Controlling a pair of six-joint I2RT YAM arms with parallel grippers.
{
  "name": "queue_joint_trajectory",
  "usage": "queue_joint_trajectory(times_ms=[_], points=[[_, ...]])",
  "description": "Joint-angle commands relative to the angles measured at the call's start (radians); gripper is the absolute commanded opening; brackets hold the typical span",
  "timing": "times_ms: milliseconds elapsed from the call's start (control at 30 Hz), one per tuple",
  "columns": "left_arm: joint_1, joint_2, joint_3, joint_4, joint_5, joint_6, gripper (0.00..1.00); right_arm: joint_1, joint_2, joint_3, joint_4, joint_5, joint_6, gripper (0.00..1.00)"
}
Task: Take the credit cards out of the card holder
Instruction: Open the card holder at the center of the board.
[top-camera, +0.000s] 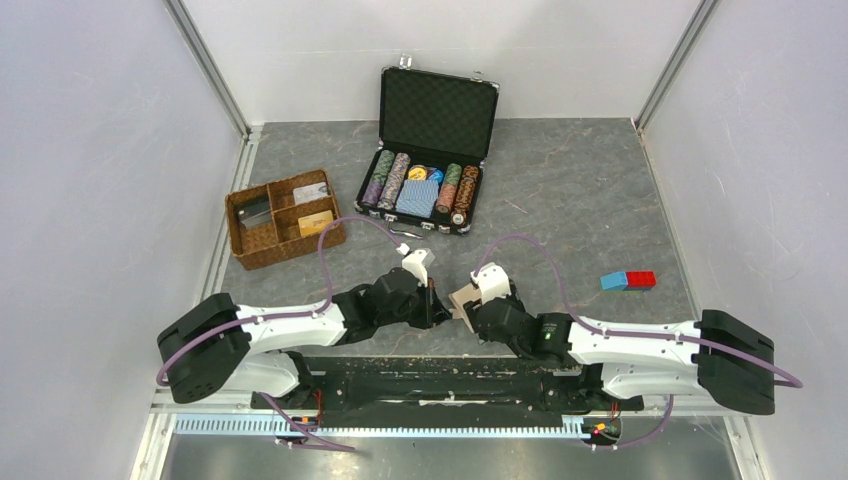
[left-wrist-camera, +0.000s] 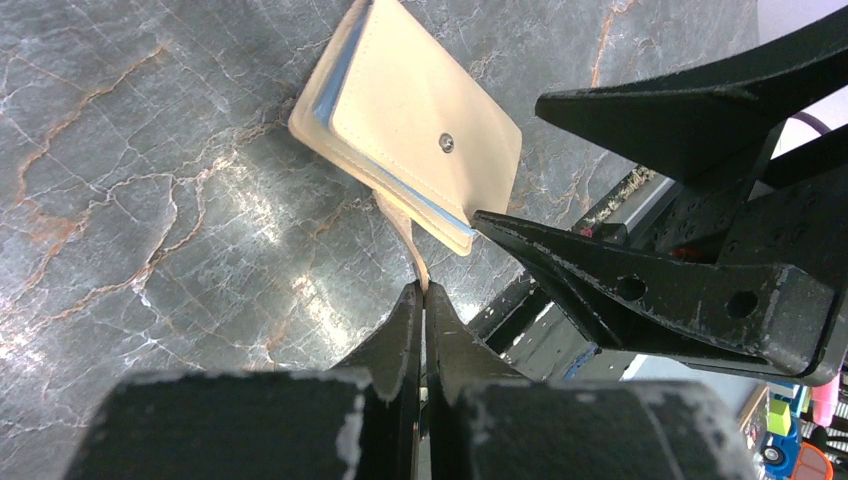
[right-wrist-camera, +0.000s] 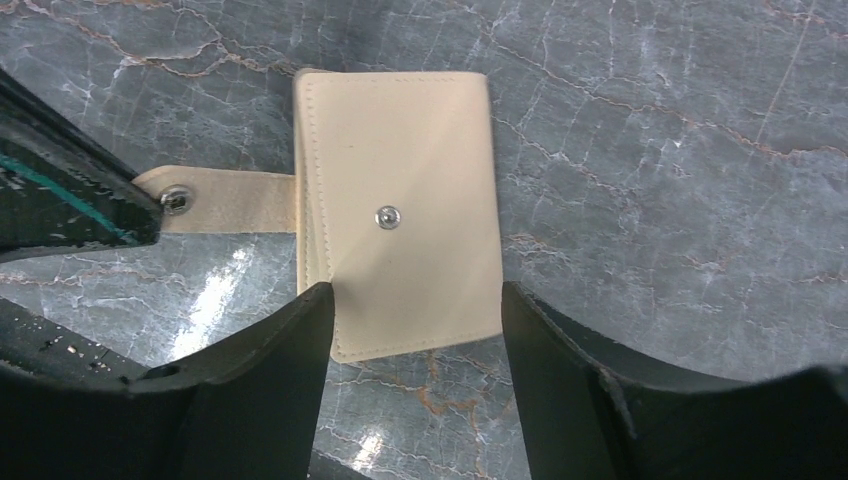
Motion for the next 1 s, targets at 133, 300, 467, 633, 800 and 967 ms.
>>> queue_joint_trajectory(times_ms=[133, 300, 467, 633, 800, 967], points=[[0.005, -0.025, -0.002, 0.01, -0.022, -0.02, 0.02, 0.007, -0.009, 0.018, 0.08, -0.076, -0.007, 0.74], [0.004, -0.019, -0.004, 0.011, -0.016, -0.02, 0.02, 0.009, 0.026, 0.015, 0.103, -0.066, -0.025, 0.78], [0.004, -0.024, -0.008, 0.011, -0.015, -0.022, 0.02, 0.007, 0.071, 0.018, 0.097, -0.016, -0.03, 0.78], [0.004, -0.027, -0.014, 0.007, -0.018, -0.023, 0.02, 0.007, 0.09, 0.007, 0.091, 0.021, -0.023, 0.72], [0.004, -0.032, -0.017, -0.037, -0.05, -0.017, 0.02, 0.008, 0.032, -0.009, 0.098, 0.019, -0.008, 0.52], [0.004, -0.043, -0.026, -0.067, -0.072, -0.011, 0.02, 0.007, -0.037, -0.016, 0.069, 0.072, 0.026, 0.47]])
